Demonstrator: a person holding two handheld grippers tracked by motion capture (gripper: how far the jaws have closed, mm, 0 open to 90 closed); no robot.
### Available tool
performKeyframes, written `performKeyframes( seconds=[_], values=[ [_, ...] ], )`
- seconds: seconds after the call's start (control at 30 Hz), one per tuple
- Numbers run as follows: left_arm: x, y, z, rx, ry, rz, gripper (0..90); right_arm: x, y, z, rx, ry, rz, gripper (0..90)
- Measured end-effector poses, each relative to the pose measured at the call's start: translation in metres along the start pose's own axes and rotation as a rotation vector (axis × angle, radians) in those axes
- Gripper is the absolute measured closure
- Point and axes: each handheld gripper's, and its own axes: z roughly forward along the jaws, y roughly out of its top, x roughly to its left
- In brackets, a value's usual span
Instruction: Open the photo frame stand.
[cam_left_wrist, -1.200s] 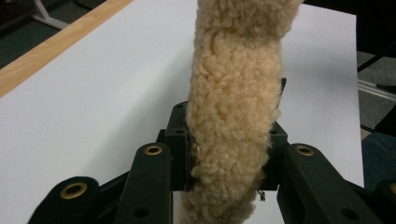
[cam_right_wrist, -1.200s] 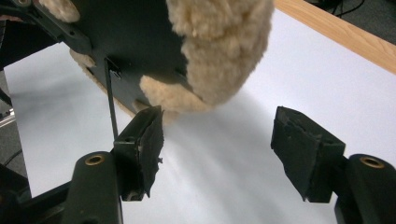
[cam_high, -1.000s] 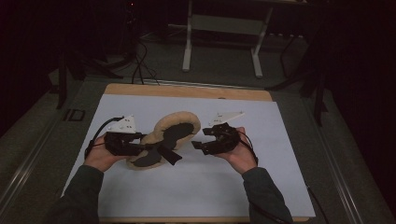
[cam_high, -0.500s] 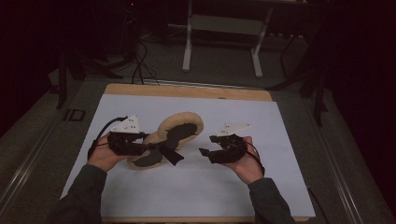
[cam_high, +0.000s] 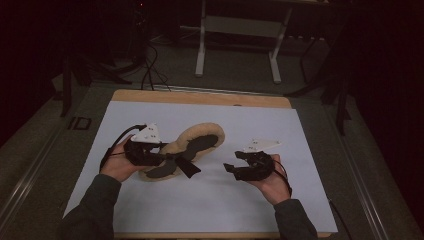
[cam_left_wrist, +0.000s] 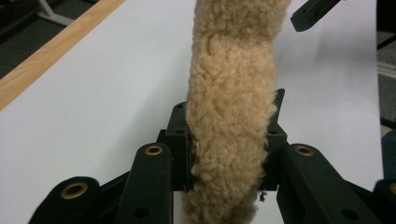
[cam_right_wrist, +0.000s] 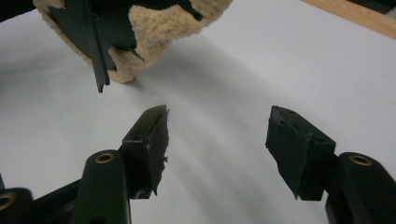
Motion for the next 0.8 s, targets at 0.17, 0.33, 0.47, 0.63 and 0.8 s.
performKeyframes(
  seconds=[0.17, 0.33, 0.47, 0.63, 0.8],
  values=[
    [-0.005, 0.012, 0.012, 0.046, 0.010, 0.042, 67.4, -0.005, -0.009, -0.002, 0.000, -0.002, 0.017, 38.7],
    [-0.010, 0.023, 0.024, 0.088, 0.011, 0.077, 67.5, -0.008, -0.018, -0.004, -0.003, -0.003, 0.039, 39.8],
    [-0.014, 0.029, 0.033, 0.118, 0.012, 0.101, 67.5, -0.010, -0.024, -0.006, -0.012, 0.001, 0.058, 39.9],
    [-0.021, 0.036, 0.043, 0.147, 0.020, 0.134, 67.6, -0.013, -0.031, -0.009, -0.021, -0.001, 0.077, 39.9],
    [-0.028, 0.044, 0.055, 0.190, 0.019, 0.179, 67.6, -0.015, -0.037, -0.013, -0.025, -0.006, 0.090, 39.9]
  ],
)
